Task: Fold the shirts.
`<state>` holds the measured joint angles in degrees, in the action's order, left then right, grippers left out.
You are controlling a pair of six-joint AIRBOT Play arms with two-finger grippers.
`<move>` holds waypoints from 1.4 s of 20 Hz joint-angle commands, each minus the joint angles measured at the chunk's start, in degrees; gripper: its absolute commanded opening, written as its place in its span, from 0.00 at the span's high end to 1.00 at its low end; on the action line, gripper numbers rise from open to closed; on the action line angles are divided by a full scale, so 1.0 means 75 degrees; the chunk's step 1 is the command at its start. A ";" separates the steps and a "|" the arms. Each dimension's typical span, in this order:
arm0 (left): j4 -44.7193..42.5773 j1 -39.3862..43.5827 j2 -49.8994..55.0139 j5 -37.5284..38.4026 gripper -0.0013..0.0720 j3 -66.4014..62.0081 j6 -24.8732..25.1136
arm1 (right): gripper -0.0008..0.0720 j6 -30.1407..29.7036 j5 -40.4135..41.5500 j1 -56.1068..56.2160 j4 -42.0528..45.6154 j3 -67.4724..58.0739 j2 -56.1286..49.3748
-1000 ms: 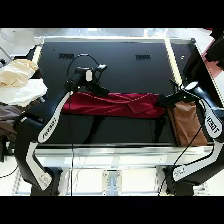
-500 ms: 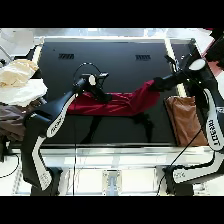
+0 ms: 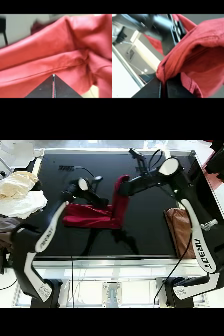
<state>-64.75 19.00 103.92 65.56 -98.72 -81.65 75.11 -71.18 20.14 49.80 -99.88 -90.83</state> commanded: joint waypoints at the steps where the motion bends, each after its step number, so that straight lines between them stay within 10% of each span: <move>1: 0.0044 -0.0697 -0.1215 0.0041 0.96 -0.0009 0.0003 | 0.98 0.0303 0.0839 0.0828 -0.0114 -0.0128 -0.0312; 9: 0.0044 -0.2020 -0.2856 0.0061 0.96 -0.0009 0.0006 | 0.97 0.0962 0.3404 0.2419 -0.0612 -0.1547 -0.2419; 10: 0.0038 -0.2040 -0.2908 0.0128 0.97 -0.0009 0.0009 | 0.90 0.1215 0.3937 0.2518 -0.0621 -0.1568 -0.2649; 12: 0.0035 -0.2057 -0.2908 0.0353 0.97 -0.0009 0.0102 | 0.36 0.1778 0.4281 0.2591 -0.0708 -0.1571 -0.2940; 18: 0.0041 -0.2057 -0.2894 0.0414 0.97 -0.0009 0.0204 | 0.34 0.1784 0.4004 0.2241 -0.0548 -0.1574 -0.3016; 28: 0.0041 -0.2057 -0.2865 0.0408 0.97 -0.0009 0.0204 | 0.34 0.2442 -0.0513 -0.0329 0.1988 -0.1349 -0.3089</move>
<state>-64.45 3.60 82.32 68.62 -98.72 -80.12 91.59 -65.17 22.06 60.66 -110.87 -113.65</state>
